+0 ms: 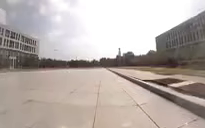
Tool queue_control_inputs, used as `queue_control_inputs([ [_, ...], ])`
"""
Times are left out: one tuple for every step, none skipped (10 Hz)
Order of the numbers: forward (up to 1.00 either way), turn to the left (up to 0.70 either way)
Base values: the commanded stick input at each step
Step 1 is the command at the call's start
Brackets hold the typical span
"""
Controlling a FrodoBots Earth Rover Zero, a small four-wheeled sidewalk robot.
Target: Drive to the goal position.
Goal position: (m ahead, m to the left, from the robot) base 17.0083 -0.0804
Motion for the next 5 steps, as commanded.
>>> queue_control_inputs([
  [0.7,0.0],
  [0.7,0.0],
  [0.7,0.0],
  [0.7,0.0],
  [0.7,0.0],
])
